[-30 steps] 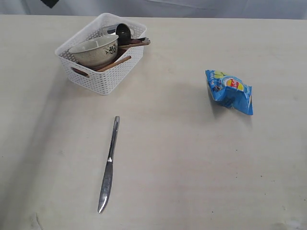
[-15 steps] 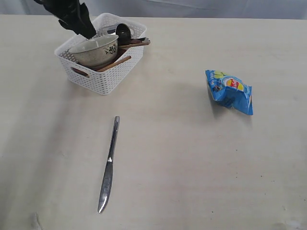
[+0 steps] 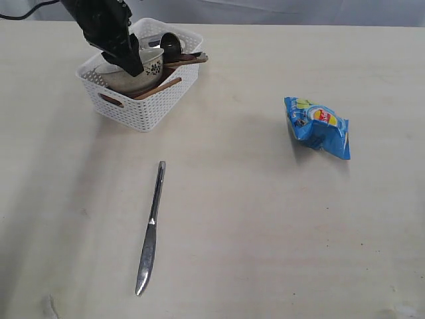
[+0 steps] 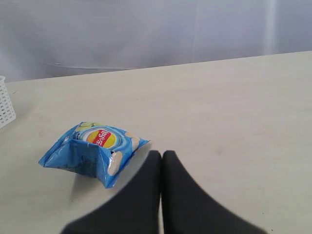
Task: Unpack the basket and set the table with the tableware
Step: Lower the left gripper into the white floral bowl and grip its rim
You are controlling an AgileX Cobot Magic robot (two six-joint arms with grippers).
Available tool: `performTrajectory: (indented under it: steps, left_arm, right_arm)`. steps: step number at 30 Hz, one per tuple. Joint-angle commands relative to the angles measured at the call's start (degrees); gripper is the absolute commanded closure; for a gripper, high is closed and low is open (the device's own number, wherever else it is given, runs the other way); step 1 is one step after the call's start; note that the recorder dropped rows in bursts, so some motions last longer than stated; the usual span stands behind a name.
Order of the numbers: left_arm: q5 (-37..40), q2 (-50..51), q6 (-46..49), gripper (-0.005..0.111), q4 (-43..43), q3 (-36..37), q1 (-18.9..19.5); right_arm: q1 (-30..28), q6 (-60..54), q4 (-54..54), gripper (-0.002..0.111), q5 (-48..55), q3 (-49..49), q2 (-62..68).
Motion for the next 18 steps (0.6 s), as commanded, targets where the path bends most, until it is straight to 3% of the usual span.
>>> performTrajectory:
  steps: [1, 12, 18]
  left_arm:
    - [0.87, 0.56, 0.57, 0.065, 0.29, -0.31, -0.28]
    - [1.13, 1.10, 1.03, 0.068, 0.29, -0.31, -0.28]
    - [1.13, 1.10, 1.03, 0.095, 0.18, -0.31, -0.28]
  right_arm:
    - [0.23, -0.11, -0.14, 0.108, -0.37, 0.16, -0.17]
    - [0.23, -0.11, -0.14, 0.108, -0.37, 0.16, -0.17]
    - [0.23, -0.11, -0.14, 0.108, -0.37, 0.16, -0.17]
